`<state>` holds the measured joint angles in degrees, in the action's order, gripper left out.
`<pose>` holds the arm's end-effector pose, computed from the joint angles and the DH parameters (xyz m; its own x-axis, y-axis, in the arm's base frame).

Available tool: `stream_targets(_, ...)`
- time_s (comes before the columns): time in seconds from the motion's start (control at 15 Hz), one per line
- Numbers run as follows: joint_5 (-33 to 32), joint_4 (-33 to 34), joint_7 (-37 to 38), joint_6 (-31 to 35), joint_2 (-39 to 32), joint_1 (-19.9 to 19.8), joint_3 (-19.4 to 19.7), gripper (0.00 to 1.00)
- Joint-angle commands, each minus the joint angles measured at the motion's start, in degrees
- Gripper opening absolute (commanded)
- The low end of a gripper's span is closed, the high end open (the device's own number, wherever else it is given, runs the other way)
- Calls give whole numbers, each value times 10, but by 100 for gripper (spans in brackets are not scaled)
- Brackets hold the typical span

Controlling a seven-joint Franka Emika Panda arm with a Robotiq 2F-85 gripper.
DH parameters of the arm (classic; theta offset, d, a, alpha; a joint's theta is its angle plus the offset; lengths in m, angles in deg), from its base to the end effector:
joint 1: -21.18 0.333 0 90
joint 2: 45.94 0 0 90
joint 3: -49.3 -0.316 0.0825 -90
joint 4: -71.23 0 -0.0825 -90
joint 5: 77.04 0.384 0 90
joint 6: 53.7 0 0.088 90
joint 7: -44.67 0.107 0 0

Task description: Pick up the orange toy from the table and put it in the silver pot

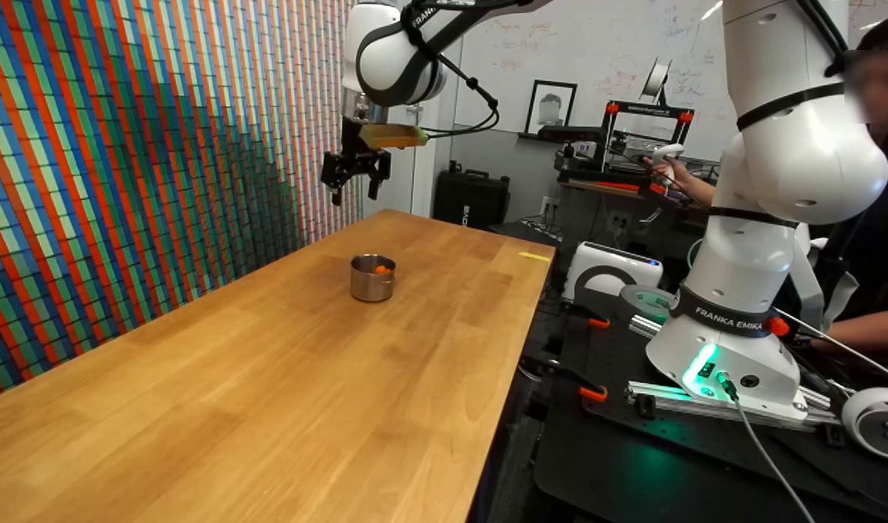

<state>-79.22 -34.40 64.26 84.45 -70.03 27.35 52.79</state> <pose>0.6543 0.0334 0.3134 0.9542 -0.2553 0.1558 -0.2587 -0.9660 0.0020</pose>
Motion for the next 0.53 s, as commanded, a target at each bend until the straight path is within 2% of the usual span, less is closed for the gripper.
stream_targets(0.0,-1,6,-3,-16,3,-4,-3,100)
stream_targets(0.47,-2,11,-6,-40,10,-7,-4,100)
